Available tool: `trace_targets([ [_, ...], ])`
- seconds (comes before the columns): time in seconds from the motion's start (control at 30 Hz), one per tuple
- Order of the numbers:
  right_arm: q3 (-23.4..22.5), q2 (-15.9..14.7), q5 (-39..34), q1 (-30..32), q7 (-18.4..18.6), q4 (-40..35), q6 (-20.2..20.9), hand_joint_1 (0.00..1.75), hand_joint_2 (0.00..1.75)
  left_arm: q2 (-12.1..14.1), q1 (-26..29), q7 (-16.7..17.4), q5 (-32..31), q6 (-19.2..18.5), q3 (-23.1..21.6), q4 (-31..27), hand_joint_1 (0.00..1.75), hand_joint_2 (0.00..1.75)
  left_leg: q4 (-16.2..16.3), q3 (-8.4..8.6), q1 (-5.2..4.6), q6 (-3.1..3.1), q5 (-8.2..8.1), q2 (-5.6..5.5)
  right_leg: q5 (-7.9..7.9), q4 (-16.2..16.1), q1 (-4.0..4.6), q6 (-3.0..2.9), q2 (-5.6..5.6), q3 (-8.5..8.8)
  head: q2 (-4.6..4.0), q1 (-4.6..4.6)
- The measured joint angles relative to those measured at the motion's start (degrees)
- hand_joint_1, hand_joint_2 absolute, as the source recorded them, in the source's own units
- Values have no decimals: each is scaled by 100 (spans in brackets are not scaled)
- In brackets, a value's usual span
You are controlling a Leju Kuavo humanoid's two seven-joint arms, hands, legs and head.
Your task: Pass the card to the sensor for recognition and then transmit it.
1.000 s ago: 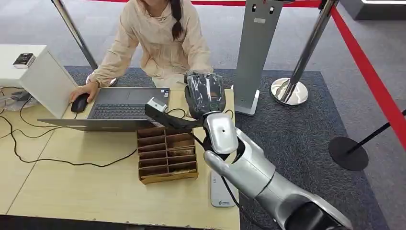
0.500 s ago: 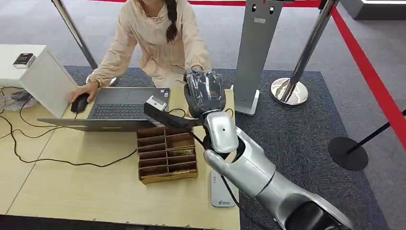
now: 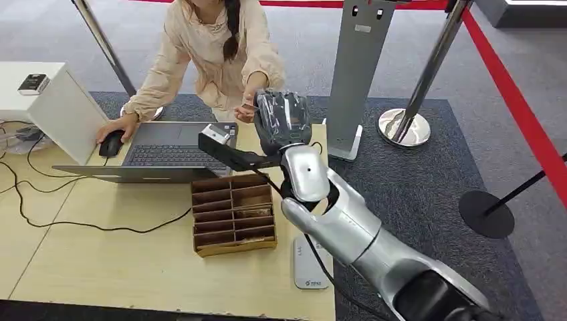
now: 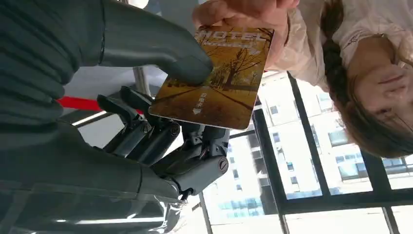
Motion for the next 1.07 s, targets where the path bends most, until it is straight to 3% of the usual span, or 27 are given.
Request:
trace_targets([
  [0.5, 72, 232, -68, -122, -101, 599, -142, 175, 175, -2, -3, 0, 0, -20, 2, 4, 0, 175, 0, -1, 0, 0, 0, -1, 0, 0, 0, 0, 0, -2, 0, 0],
  [0.53, 81, 236, -68, -123, -105, 616, -146, 141, 175, -2, -3, 0, 0, -22, 2, 4, 0, 175, 0, -1, 0, 0, 0, -1, 0, 0, 0, 0, 0, -2, 0, 0],
  [0.57, 85, 245, -68, -124, -107, 634, -155, 75, 175, -2, -3, 0, 0, -22, 2, 4, 0, 175, 0, -2, 0, 0, 0, -1, 0, 0, 0, 0, 0, -2, 0, 0],
  [0.6, 87, 256, -68, -126, -107, 658, -171, 28, 175, -2, -3, 0, -2, -22, 2, 4, 0, 175, 0, -2, 0, 0, 0, -1, 0, 0, 0, 0, 0, -3, 0, 0],
  [0.63, 89, 260, -65, -126, -109, 677, -197, 0, 175, -2, -3, 0, 0, -22, 2, 4, 0, 175, 0, -2, 0, 0, 0, -1, 0, 0, -1, 0, 0, -3, 0, 0],
  [1.07, 81, 142, 101, 39, -109, 435, -352, 0, 175, -2, -4, 9, -2, -22, 2, 7, 0, 175, 2, -2, -1, 0, 0, 0, 0, 0, -4, 0, 0, -6, 0, 0],
])
